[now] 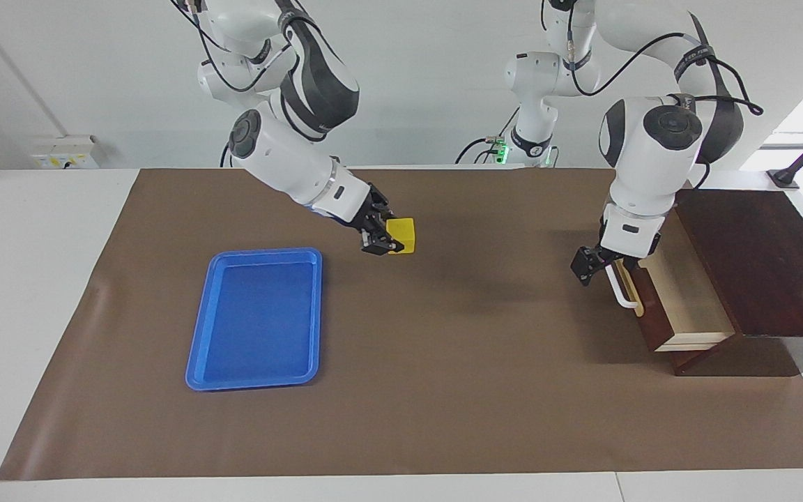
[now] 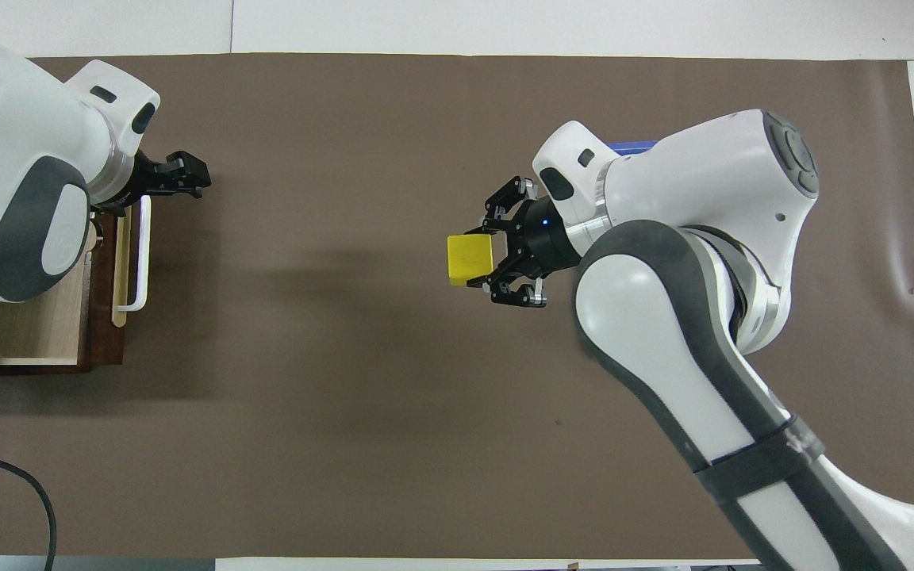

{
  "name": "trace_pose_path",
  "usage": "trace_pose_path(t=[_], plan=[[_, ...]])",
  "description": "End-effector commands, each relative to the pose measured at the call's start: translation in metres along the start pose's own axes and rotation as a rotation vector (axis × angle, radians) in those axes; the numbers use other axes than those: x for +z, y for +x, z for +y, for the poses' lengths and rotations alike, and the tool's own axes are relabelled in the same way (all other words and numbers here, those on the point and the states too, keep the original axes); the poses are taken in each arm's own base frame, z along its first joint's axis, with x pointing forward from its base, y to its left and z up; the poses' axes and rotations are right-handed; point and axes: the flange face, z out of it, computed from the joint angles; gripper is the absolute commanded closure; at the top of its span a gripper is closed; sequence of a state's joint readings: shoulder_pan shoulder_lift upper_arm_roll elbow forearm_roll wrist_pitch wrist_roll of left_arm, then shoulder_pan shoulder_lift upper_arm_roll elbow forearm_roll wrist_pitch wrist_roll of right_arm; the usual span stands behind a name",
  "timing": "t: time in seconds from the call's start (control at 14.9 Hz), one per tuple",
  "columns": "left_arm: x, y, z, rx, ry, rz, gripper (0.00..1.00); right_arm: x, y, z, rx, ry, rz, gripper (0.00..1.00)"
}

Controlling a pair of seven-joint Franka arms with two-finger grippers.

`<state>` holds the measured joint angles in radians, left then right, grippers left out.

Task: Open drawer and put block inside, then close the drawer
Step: 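Carry the block toward the left gripper while the left gripper approaches, then grasp the block with the left gripper while the right gripper releases it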

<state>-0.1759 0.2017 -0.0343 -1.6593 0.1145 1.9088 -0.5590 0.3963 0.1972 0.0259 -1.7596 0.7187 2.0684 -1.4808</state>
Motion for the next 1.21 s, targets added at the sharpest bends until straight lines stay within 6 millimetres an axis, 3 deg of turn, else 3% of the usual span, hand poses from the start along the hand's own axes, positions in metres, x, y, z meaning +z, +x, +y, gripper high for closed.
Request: trace_pose_path(t=[0.0, 0.07, 0.27, 0.47, 0.74, 0.87, 1.14], plan=[[-0.017, 0.005, 0.028, -0.285, -0.011, -0.038, 0.00, 0.015, 0.029, -0.010, 0.030, -0.024, -0.012, 1.00], [-0.028, 0.002, 0.038, -0.385, -0.016, -0.062, 0.00, 0.019, 0.037, -0.013, 0.034, -0.033, -0.009, 1.00], [-0.037, -0.011, 0.058, -0.755, -0.010, -0.156, 0.00, 0.028, 0.050, -0.020, 0.043, -0.038, -0.005, 1.00], [-0.030, -0.050, 0.086, -1.020, 0.056, -0.175, 0.00, 0.035, 0.060, -0.025, 0.051, -0.055, -0.003, 1.00], [-0.049, -0.108, 0.134, -1.121, 0.049, -0.160, 0.00, 0.040, 0.067, -0.029, 0.050, -0.062, -0.001, 1.00], [-0.060, -0.124, 0.145, -1.149, 0.033, -0.157, 0.00, 0.040, 0.068, -0.028, 0.054, -0.072, 0.002, 1.00], [-0.070, -0.159, 0.143, -1.162, -0.039, -0.158, 0.00, 0.043, 0.070, -0.030, 0.059, -0.067, 0.001, 1.00]])
